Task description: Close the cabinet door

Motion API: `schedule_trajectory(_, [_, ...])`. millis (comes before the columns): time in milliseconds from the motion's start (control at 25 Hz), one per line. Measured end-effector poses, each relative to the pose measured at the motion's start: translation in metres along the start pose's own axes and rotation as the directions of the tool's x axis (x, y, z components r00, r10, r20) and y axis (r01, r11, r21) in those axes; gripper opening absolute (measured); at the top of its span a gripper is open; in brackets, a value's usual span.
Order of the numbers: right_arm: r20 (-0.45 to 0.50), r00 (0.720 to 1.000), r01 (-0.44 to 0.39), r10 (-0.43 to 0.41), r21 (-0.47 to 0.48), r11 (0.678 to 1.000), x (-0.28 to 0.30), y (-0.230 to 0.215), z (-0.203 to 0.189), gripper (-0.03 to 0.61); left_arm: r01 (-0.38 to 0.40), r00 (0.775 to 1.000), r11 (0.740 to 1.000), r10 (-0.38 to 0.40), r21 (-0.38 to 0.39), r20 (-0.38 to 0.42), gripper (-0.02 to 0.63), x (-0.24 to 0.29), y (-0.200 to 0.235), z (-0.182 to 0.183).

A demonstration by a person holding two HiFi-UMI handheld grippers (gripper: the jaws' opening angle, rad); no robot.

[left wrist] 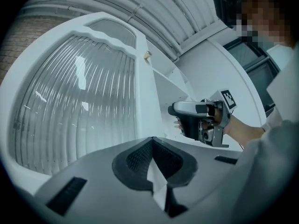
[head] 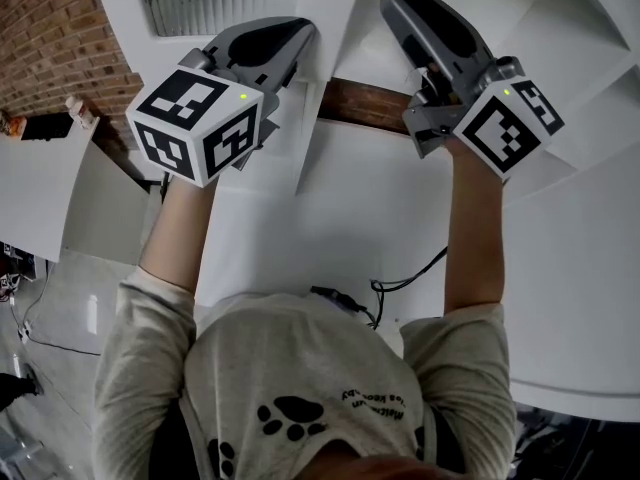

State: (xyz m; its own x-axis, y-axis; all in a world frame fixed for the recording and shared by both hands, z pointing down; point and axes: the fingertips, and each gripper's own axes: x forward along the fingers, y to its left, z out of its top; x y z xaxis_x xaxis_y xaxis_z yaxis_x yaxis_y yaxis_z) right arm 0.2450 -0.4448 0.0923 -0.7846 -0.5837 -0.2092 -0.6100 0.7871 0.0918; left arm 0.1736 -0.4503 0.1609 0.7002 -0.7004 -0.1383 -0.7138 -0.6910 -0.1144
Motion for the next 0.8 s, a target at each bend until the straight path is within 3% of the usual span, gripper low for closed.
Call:
schedule_trajectory(160, [0.006,0.999,0.039,-0.039,-0.004,0.999,-0.015,0.008,0.000,0.112,0.002,1.000,1.000,-0.002,-0.001,0.004,0.008,-0.001,-0.003,-0.001])
schedule_trajectory(440, [0.003,0.993,0.116,-0.116,-0.018,0.993,-0.035,0.020,-0.002,0.017,-0.006,1.000,1.000,0.006,-0.001,-0.001,0.008,0.001,0.000,0.000])
schedule_trajectory(800, [0.017,0.975,0.223,-0.223,-0.022,0.975,-0.055,0.050,-0.008,0.009,0.013,1.000,0.999,-0.013,-0.037,-0.015,0.009,-0.003,-0.008,0.001])
